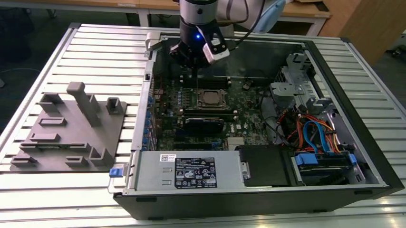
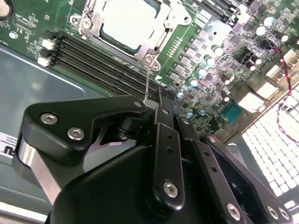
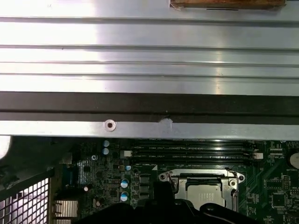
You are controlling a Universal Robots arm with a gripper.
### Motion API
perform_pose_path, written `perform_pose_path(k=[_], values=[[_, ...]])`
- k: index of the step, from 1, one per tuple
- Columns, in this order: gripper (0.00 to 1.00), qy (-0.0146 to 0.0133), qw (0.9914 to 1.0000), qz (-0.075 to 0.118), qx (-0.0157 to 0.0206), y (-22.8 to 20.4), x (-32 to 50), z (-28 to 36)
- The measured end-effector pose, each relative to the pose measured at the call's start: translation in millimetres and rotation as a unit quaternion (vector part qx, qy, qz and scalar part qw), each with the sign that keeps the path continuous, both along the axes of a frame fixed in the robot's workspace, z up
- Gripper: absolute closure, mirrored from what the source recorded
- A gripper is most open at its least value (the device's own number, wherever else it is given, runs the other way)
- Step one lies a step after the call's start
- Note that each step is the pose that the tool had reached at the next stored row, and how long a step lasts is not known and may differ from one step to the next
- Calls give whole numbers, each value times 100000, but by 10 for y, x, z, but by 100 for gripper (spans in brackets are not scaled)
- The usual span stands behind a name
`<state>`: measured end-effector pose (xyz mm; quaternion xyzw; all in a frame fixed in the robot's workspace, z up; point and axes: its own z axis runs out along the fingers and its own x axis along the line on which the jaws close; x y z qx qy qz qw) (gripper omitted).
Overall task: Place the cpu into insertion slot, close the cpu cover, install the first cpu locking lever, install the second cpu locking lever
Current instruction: 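Install the first cpu locking lever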
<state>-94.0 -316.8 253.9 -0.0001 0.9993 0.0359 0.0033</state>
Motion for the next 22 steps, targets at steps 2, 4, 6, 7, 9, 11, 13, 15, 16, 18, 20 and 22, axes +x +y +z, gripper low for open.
perform_pose_path(k=[2, 4, 6, 7, 9, 11, 13, 15, 16, 18, 20, 22], values=[[90, 0, 100000, 3, -3, 0, 29, 0], [90, 1, 100000, 5, -1, 0, 65, 0], [90, 7, 100000, 4, -6, 0, 89, 0], [90, 3, 100000, 4, -4, -1, 91, 0], [90, -3, 100000, -4, 2, 0, 91, 0], [90, 2, 100000, 2, -1, 0, 122, 0], [90, 2, 100000, 3, -3, 0, 122, 0], [90, 1, 100000, 1, -2, 0, 123, 0], [90, 2, 100000, 1, -3, 0, 123, 0], [90, 1, 100000, 1, -3, 0, 123, 0], [90, -4, 100000, 2, 2, 0, 124, 0], [90, -2, 100000, 9, 179, 0, 125, -3]])
